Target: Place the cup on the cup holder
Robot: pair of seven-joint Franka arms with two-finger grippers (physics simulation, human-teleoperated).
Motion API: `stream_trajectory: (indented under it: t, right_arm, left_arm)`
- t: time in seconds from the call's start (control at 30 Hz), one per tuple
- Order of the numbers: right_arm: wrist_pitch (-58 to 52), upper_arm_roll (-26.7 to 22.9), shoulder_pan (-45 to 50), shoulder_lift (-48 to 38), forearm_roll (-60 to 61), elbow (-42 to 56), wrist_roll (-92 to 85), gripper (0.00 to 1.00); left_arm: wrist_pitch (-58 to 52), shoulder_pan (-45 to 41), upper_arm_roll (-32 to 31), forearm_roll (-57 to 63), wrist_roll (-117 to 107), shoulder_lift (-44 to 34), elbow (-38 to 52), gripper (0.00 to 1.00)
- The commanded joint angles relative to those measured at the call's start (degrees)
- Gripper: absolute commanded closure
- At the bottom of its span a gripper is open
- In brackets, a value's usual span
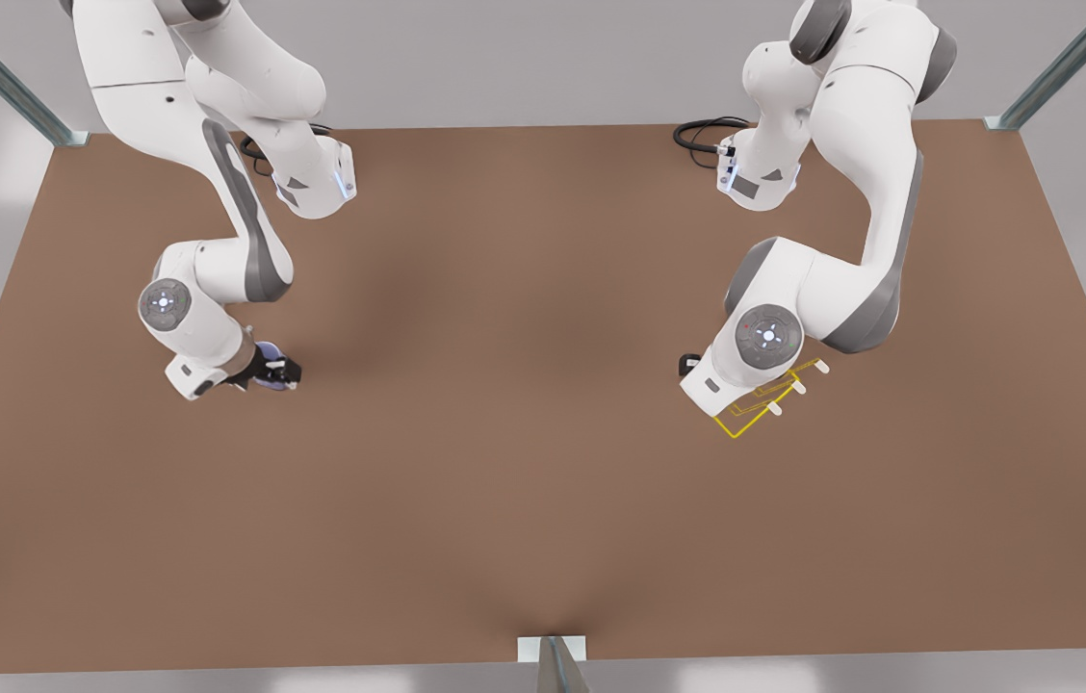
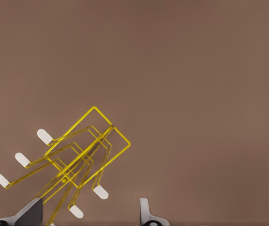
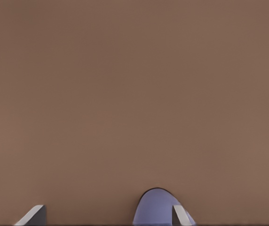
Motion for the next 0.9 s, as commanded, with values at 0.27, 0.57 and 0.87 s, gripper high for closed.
stream_trajectory:
  t: [0.27, 0.57, 0.87]
  right_arm:
    - [1.03, 1.54, -1.43, -2.59, 0.09, -3.85, -0.53, 0.0]
    - [2.6, 5.24, -4.51, -3.56, 0.09, -7.63, -0.44, 0.0]
    - [5.94, 5.33, -5.56, -2.06, 0.09, -7.8, -0.53, 0.0]
  left_arm:
    - [-0.08, -0.22, -0.01, 0.09, -0.4, 0.03, -0.06, 0.0]
    - [0.36, -0.58, -0.1, 0.0, -1.45, 0.55, -0.32, 0.0]
    - [0.1, -0.49, -0.1, 0.09, -1.36, 0.38, -0.32, 0.0]
